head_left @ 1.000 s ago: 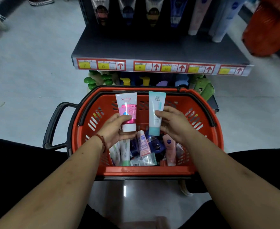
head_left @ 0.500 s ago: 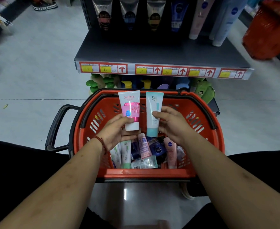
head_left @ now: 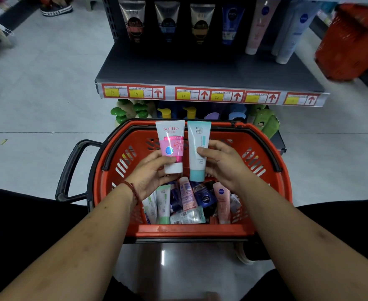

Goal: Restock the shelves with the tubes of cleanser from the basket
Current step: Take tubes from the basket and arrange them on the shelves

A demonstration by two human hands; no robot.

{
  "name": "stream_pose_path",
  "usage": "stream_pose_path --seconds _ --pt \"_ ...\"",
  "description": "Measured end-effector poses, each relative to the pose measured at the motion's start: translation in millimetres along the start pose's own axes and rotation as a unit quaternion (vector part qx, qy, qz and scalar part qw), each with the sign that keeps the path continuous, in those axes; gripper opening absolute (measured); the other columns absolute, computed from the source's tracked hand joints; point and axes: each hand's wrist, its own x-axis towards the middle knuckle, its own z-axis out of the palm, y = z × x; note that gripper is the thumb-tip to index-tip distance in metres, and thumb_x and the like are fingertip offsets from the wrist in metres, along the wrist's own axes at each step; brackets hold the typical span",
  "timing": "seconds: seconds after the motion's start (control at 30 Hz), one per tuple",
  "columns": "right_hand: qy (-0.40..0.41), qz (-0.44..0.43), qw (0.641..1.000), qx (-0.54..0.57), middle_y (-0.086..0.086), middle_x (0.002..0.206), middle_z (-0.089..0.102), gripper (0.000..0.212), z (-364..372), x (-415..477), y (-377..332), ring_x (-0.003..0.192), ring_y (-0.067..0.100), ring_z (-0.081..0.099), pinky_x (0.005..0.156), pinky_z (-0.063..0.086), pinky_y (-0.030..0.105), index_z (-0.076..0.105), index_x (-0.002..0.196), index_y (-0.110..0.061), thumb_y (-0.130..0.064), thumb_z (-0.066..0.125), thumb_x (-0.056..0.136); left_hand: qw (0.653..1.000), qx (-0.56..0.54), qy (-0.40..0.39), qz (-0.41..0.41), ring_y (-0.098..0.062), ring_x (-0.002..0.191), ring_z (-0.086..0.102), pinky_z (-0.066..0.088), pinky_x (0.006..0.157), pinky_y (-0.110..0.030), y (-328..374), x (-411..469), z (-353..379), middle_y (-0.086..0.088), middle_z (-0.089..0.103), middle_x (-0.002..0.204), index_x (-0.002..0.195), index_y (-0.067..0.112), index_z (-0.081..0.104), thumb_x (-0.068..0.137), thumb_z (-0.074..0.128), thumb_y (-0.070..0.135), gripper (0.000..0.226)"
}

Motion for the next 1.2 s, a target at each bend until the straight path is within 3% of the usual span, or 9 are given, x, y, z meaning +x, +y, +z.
stream_pose_path --seconds 0.2,0.33,0.5,0.63,0.77,0.9,1.1,1.2 --pt "0.003 -0.023 0.999 -0.025 0.014 0.117 0.073 0.029 -2.3 -0.3 -2.9 0.11 0.03 0.07 0.097 0.055 0.054 0.066 0.119 -0.008 -0.007 0.069 0.09 1.0 -0.01 -0.013 0.01 -0.024 0.101 0.072 0.059 0.087 -0.037 3.0 -1.5 2.4 -0.014 0.073 0.118 0.12 0.01 0.065 0.079 0.073 0.011 0.042" --pt "0.009 -0.051 0.998 -0.039 0.011 0.114 0.074 0.028 -4.1 -0.3 -12.8 0.108 0.029 0.071 0.098 0.054 0.054 0.067 0.117 -0.009 -0.007 0.07 0.089 0.999 -0.004 -0.03 0.029 -0.025 0.101 0.072 0.061 0.083 -0.033 18.0 -5.0 7.8 -0.015 0.073 0.117 0.126 0.007 0.062 0.086 0.068 0.005 0.04" --pt "0.018 -0.097 0.992 -0.073 0.006 0.111 0.076 0.028 -3.5 -6.7 -42.3 0.103 0.026 0.073 0.095 0.056 0.049 0.067 0.118 -0.013 -0.01 0.071 0.09 0.995 0.034 -0.037 0.086 -0.027 0.106 0.071 0.06 0.085 -0.033 50.5 -16.2 22.8 -0.014 0.073 0.119 0.127 0.009 0.063 0.076 0.073 0.013 0.052" --pt "0.025 -0.135 0.988 -0.073 0.006 0.111 0.076 0.027 -6.0 -9.4 -74.5 0.104 0.029 0.072 0.08 0.058 0.04 0.068 0.117 -0.015 -0.012 0.072 0.09 0.987 0.073 -0.036 0.136 -0.018 0.097 0.073 0.058 0.075 -0.026 79.6 -24.7 38.0 -0.009 0.075 0.115 0.123 0.011 0.067 0.075 0.075 0.017 0.049" --pt "0.031 -0.176 0.982 -0.064 0.007 0.11 0.076 0.028 -7.2 -16.7 -110.2 0.105 0.03 0.072 0.089 0.059 0.046 0.068 0.117 -0.012 -0.009 0.071 0.09 0.98 0.087 -0.038 0.176 -0.015 0.095 0.074 0.057 0.072 -0.021 107.0 -31.3 50.8 -0.007 0.077 0.108 0.116 0.01 0.069 0.074 0.075 0.015 0.043" --pt "0.038 -0.214 0.974 -0.069 0.007 0.109 0.076 0.026 -11.5 -27.2 -143.8 0.104 0.03 0.072 0.093 0.057 0.051 0.068 0.115 -0.01 -0.01 0.072 0.089 0.975 0.094 -0.034 0.2 -0.023 0.105 0.073 0.06 0.08 -0.027 128.0 -34.2 60.4 -0.01 0.076 0.111 0.118 0.008 0.068 0.073 0.078 0.017 0.047" --pt "0.03 -0.26 0.962 -0.081 0.004 0.104 0.077 0.026 -16.2 -44.3 -195.6 0.098 0.023 0.074 0.081 0.061 0.035 0.067 0.115 -0.009 -0.008 0.071 0.09 0.958 0.135 -0.035 0.252 -0.024 0.104 0.073 0.059 0.076 -0.024 166.6 -47.8 89.1 -0.008 0.076 0.109 0.117 0.009 0.068 0.074 0.077 0.017 0.045" --pt "0.022 -0.285 0.954 -0.091 0.004 0.105 0.077 0.024 -16.5 -51.6 -229.4 0.1 0.022 0.074 0.082 0.06 0.036 0.068 0.113 -0.012 -0.01 0.072 0.089 0.943 0.143 -0.046 0.297 -0.024 0.103 0.073 0.06 0.078 -0.026 198.9 -59.6 111.6 -0.01 0.076 0.109 0.116 0.006 0.068 0.073 0.076 0.015 0.045"
